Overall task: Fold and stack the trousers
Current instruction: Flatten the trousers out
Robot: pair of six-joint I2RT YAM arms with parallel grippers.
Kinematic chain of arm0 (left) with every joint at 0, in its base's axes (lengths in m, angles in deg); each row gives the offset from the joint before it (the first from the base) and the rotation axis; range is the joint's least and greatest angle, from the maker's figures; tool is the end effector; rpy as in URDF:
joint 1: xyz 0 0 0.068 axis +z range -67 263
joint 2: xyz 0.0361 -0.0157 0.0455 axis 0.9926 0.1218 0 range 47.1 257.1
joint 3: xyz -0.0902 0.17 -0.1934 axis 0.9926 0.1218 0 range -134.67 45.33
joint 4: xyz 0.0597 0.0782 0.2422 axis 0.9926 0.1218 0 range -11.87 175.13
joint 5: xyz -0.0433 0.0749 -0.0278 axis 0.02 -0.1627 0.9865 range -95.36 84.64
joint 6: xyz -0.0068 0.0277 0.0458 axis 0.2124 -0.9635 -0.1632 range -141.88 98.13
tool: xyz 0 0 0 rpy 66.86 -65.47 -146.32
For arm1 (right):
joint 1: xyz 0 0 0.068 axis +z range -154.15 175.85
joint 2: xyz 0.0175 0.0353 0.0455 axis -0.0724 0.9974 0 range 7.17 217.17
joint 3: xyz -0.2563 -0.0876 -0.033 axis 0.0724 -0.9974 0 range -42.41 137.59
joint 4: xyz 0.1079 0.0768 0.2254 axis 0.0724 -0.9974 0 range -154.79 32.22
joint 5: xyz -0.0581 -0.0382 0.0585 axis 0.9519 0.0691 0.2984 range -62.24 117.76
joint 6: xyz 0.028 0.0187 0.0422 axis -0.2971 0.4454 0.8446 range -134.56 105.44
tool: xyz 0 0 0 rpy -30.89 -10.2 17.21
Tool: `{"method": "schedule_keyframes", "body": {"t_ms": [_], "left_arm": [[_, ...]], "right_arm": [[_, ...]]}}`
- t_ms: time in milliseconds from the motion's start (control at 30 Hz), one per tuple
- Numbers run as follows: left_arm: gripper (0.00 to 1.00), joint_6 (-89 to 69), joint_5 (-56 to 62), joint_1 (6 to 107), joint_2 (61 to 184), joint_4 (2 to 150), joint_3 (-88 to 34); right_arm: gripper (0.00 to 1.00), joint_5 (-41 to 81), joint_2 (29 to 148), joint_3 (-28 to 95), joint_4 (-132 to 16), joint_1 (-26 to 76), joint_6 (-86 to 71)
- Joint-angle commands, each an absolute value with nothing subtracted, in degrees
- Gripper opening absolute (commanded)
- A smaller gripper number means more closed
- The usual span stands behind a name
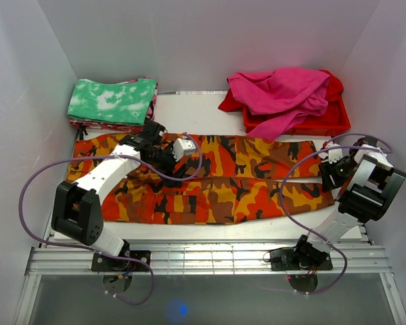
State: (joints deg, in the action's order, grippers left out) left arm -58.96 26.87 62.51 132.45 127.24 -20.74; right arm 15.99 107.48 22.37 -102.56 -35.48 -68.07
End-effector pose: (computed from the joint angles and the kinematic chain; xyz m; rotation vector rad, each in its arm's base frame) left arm 0.2630 -0.1186 0.2556 1.3849 2.2208 -0.6753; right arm 0.2769 -0.1600 0.1724 -0.5785 2.8198 0.0544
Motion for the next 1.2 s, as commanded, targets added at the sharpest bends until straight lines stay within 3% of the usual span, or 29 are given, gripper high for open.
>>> {"method": "schedule_keyframes", "body": {"t_ms": [0, 233, 333, 367, 467, 667, 767, 900, 1000, 1033, 1133, 1167], "left_arm": [[0.92, -54.31, 23.82, 56.56, 134.36, 120.51, -21.38], [0.86, -51.06, 19.96, 50.05, 144.11, 114.79, -25.07], [0.83, -50.53, 17.41, 49.26, 146.59, 112.42, -25.69], [0.82, -50.53, 16.79, 49.08, 147.73, 111.63, -25.69], [0.81, -51.23, 15.73, 48.12, 149.84, 109.95, -25.95], [0.7, -51.41, 15.38, 47.32, 151.61, 107.49, -25.51], [0.63, -51.14, 16.08, 47.32, 150.99, 105.65, -24.64], [0.46, -51.23, 17.22, 47.23, 149.32, 103.98, -23.14], [0.26, -51.23, 18.28, 47.23, 149.58, 104.24, -23.23], [0.13, -51.23, 18.45, 47.23, 149.85, 104.32, -23.23], [0.0, -51.14, 19.25, 47.23, 150.02, 104.76, -23.14], [0.0, -51.23, 19.51, 47.23, 149.85, 104.94, -22.97]], "right_arm": [[0.64, 15.1, 108.68, 22.11, -98.4, -35.44, -66.23], [0.65, 14.05, 109.74, 19.56, -96.81, -35.44, -66.32], [0.54, 12.82, 110.27, 19.82, -98.12, -35.44, -66.41], [0.46, 11.77, 110.27, 19.82, -98.56, -35.44, -66.59], [0.31, 8.7, 110.79, 20.43, -101.88, -35.44, -67.46], [0.08, 3.16, 110.89, 23.59, -107.61, -35.53, -68.08], [0.08, 0.96, 109.39, 24.91, -110.43, -35.61, -68.96], [0.08, -0.89, 106.67, 26.41, -113.15, -36.14, -70.01], [0.08, -1.95, 104.83, 27.38, -115.17, -36.75, -71.24], [0.08, -2.38, 104.38, 27.55, -116.22, -36.93, -71.59], [0.08, -3.26, 102.71, 28.43, -118.59, -38.07, -73.26], [0.08, -3.44, 102.27, 28.95, -119.13, -38.34, -73.7]]}}
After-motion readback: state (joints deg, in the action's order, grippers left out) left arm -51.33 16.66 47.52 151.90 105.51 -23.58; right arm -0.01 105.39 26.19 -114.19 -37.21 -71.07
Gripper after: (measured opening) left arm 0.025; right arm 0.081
